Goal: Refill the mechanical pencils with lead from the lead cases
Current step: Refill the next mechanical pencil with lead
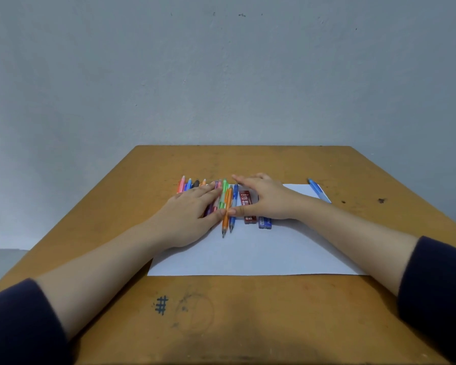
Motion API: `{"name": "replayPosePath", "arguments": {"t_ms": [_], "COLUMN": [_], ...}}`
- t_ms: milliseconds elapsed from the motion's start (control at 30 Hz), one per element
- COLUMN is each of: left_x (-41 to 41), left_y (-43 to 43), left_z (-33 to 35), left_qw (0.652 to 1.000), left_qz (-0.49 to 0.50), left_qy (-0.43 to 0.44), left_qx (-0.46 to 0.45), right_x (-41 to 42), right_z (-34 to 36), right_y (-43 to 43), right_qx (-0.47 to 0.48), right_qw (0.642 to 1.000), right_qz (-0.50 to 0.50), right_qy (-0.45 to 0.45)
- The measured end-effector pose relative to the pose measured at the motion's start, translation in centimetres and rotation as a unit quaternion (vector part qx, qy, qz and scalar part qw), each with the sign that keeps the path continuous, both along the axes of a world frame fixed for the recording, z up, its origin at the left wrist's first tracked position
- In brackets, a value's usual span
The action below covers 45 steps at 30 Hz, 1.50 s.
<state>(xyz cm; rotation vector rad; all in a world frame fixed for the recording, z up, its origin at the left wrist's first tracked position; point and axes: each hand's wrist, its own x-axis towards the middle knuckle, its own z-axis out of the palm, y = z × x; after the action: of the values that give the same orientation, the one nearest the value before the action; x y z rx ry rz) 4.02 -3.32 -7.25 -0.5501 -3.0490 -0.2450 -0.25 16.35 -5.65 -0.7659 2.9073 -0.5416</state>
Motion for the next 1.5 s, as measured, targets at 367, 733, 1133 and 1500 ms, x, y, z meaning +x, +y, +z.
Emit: {"name": "replayPosePath", "arguments": {"t_ms": [367, 733, 1133, 1500], "left_x": [0.0, -0.1, 0.0, -0.2], "left_y": [-0.1, 0.1, 0.1, 0.0], "left_z": [0.1, -0.1, 0.0, -0.3], "left_qw": [1.0, 1.0, 1.0, 1.0], "left_qz": [-0.001, 0.009, 0.015, 0.014], "left_qy": [-0.01, -0.007, -0.002, 0.009], "left_qx": [-0.007, 0.003, 0.003, 0.023], "right_x": [-2.0, -2.0, 0.1, 0.3], "right_z": [-0.4, 0.5, 1.9, 0.5], "right_y": [0.5, 1.5, 1.3, 0.8], "right_qx": [-0.13, -0.414, -0.097, -0.012], "right_qw": [0.989, 0.899, 0.983, 0.965], "right_qz": [0.025, 0.001, 0.149, 0.252], "right_qy": [-0.065, -0.145, -0.039, 0.067]}}
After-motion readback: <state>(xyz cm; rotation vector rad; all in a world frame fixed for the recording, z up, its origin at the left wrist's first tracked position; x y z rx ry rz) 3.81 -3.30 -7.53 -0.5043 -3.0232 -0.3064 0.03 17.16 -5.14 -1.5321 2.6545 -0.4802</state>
